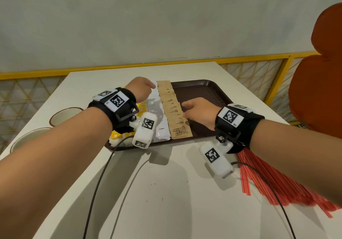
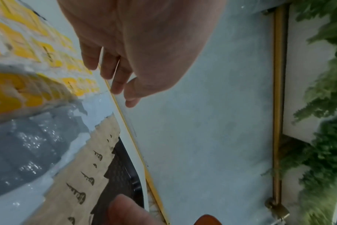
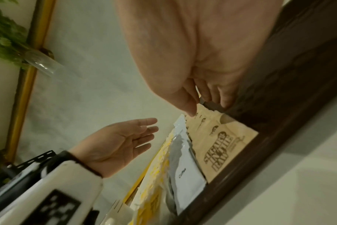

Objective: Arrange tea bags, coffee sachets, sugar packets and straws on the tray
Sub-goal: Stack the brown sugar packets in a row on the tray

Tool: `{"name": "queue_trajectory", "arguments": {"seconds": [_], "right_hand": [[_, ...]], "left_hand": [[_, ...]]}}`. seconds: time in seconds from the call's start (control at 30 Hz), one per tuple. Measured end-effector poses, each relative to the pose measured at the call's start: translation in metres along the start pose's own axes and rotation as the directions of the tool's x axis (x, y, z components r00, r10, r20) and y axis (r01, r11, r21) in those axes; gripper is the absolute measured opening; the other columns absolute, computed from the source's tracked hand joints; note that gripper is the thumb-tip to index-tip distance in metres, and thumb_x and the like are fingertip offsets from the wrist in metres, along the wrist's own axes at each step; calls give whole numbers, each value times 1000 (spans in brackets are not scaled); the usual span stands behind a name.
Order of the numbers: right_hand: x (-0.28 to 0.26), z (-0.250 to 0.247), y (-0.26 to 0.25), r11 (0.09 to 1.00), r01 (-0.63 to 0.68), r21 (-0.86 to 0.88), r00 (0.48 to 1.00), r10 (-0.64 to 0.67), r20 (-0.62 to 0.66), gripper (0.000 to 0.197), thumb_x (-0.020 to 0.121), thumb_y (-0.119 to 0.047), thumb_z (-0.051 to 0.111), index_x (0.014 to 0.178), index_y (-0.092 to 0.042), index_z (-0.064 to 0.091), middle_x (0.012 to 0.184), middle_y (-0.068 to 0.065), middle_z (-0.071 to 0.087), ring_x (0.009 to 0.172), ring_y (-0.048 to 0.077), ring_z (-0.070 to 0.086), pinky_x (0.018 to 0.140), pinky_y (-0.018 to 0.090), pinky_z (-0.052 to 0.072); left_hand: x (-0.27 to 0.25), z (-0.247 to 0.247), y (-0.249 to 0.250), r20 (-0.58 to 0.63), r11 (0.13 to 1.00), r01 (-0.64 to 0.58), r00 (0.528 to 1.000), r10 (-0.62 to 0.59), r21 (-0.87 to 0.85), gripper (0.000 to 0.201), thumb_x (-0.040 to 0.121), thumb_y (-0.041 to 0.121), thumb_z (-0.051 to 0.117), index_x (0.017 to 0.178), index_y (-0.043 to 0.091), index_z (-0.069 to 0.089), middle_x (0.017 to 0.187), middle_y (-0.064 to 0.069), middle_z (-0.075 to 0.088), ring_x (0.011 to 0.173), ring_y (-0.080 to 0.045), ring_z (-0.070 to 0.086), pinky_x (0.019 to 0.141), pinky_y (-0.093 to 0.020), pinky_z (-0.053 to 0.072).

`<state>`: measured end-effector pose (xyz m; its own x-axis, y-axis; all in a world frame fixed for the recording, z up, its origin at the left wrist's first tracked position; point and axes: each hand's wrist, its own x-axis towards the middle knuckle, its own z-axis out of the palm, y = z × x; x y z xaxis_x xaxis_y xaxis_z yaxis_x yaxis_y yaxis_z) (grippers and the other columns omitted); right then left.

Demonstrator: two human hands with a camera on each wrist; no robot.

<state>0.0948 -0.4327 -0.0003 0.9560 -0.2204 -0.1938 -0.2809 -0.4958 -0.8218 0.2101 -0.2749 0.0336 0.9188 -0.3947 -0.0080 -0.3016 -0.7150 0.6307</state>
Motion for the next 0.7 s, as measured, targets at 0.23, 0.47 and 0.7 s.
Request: {"name": "queue_trajectory", "arguments": {"seconds": [0.23,0.47,0.7], "right_hand": [[19,13,-1,996,-47,-77,999,47,-5,44,87,-4,60,131,-8,57,131,3,60,119,18,58,104,34,45],[17,19,-5,993,-98,-65,995,97,-29,36,86,-3,55,120,9,58,124,23,61,114,37,59,101,49,46],[10,18,-8,984,-174,-20,982,172,-78,39,94,2,40,133,8,44,136,25,48,125,40,47,106,45,40]], "left_hand": [[-12,-7,-26,-15,977,92,995,-96,-194,40,100,16,43,141,12,43,145,-8,43,131,-27,42,100,-29,36],[-16,-2,-40,-35,966,129,990,-140,-223,42,101,20,42,140,3,41,145,-17,42,134,-32,39,106,-35,34],[-21,-3,-55,-1,961,170,985,-174,-219,50,101,38,37,143,10,39,150,-13,35,141,-33,27,116,-47,21]]}}
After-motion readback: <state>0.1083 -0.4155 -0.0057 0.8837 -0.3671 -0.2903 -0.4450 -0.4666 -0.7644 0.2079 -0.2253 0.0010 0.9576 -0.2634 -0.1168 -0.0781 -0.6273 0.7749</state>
